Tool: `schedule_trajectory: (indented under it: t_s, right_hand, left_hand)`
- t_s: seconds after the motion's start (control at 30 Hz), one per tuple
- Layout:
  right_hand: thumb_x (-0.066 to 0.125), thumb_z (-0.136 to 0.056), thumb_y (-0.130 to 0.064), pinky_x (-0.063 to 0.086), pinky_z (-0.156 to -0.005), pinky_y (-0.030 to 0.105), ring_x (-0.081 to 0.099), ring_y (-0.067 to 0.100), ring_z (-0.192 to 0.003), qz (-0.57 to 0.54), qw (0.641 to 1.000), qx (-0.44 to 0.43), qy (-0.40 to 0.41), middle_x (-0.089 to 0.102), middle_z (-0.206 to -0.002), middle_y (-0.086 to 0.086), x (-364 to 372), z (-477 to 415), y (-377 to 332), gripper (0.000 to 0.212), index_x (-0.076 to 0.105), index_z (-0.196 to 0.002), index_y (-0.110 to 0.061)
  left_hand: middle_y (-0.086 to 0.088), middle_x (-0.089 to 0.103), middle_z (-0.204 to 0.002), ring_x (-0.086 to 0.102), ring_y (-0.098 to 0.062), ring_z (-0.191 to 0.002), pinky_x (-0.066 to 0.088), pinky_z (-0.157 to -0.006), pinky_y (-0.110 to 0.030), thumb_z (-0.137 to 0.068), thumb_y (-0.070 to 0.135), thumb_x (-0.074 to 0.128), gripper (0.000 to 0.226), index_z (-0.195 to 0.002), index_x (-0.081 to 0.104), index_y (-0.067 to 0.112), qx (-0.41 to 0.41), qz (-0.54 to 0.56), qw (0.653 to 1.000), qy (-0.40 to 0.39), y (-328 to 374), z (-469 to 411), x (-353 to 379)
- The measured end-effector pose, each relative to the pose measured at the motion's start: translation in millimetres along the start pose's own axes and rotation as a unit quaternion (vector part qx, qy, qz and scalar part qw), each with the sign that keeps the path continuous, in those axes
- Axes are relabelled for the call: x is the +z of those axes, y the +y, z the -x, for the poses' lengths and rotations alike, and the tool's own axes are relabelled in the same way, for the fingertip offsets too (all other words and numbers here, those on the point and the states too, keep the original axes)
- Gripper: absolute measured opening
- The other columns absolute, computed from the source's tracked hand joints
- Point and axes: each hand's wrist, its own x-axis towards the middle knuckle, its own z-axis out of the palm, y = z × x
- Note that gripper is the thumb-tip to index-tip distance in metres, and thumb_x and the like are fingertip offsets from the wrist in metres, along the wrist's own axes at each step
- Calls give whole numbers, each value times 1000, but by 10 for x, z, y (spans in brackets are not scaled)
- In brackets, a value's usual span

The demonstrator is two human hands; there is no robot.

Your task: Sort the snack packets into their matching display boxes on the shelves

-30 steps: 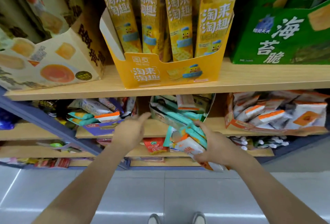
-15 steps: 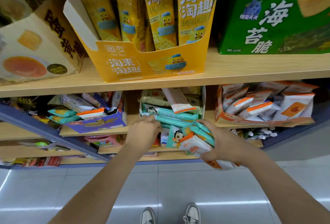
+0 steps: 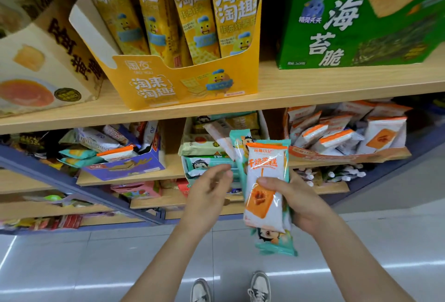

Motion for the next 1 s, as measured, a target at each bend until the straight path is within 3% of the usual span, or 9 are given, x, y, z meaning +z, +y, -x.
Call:
schedule_trajectory:
  t_s: [0.07, 0.17, 0.27, 0.5, 0.6, 0.73, 0.83, 0.9, 1.0]
  right_hand:
    - [77, -66, -15, 57, -74, 39, 73, 28, -88, -34, 999, 0, 2, 75, -104, 13, 71, -6, 57, 52, 64, -117, -13]
    - [75, -65, -17, 59, -72, 38, 74, 27, -87, -76, 997, 6, 11, 75, -103, 15, 118, 8, 109, 51, 65, -115, -11]
    - [75, -64, -18, 59, -72, 38, 74, 28, -87, -75, 997, 10, 4, 75, -103, 15, 105, 52, 125, 52, 65, -115, -13]
    - [72, -66, -19, 59, -71, 39, 75, 26, -82, -95, 995, 16, -10, 76, -99, 13, 54, 128, 130, 47, 65, -112, -14]
    - [73, -66, -20, 60, -66, 37, 75, 25, -81, -117, 993, 6, 21, 76, -98, 13, -7, 107, 117, 48, 65, -113, -13]
    - [74, -66, -23, 58, -73, 43, 75, 26, -82, -139, 988, 10, 59, 76, -99, 13, -112, 79, 113, 54, 64, -118, -14]
    - [76, -63, -26, 58, -71, 42, 75, 26, -85, -119, 990, 1, 72, 76, -100, 11, -137, 72, 95, 62, 60, -123, -16]
    - [78, -61, -27, 59, -71, 42, 75, 26, -88, -106, 991, -8, 81, 76, -101, 10, -119, 62, 69, 65, 59, -123, -16]
    - [77, -70, -26, 59, -69, 40, 75, 24, -83, -105, 990, -19, 96, 77, -96, 8, -90, 44, 31, 48, 63, -114, -15]
  left_hand:
    - [10, 68, -107, 65, -1, -97, 55, -80, -24, -90, 45, 55, 28, -115, 60, 32, -28, 14, 996, -78, 108, 3, 40]
    - [1, 71, -109, 70, -11, -96, 58, -85, -32, -84, 46, 59, 44, -122, 60, 23, -47, 43, 990, -126, 131, -13, 111]
    - [0, 72, -108, 70, -11, -97, 56, -81, -25, -95, 33, 57, 27, -118, 62, 19, -65, 68, 991, -94, 70, 6, 132]
    - [-2, 74, -104, 70, -19, -96, 57, -86, -39, -102, 12, 46, 21, -112, 64, 18, -79, 72, 994, -38, 51, 28, 97]
    - [4, 71, -102, 68, -15, -88, 57, -78, -37, -102, 16, 45, 21, -115, 60, 25, 9, -60, 998, 18, 114, -62, -81]
    - [-2, 67, -103, 63, -19, -79, 52, -64, -35, -102, 26, 43, 38, -140, 47, 27, 101, -329, 937, 62, 186, -289, -440]
    - [-7, 67, -101, 61, -26, -81, 51, -65, -37, -102, 25, 44, 36, -138, 49, 27, 132, -409, 902, 47, 253, -555, -553]
    - [-7, 67, -101, 59, -25, -80, 46, -64, -33, -102, 25, 45, 33, -135, 53, 27, 117, -408, 905, 4, 259, -746, -551]
    - [-4, 66, -114, 59, -22, -92, 48, -72, -34, -102, 23, 47, 37, -138, 51, 32, 119, -400, 907, -62, 159, -859, -468]
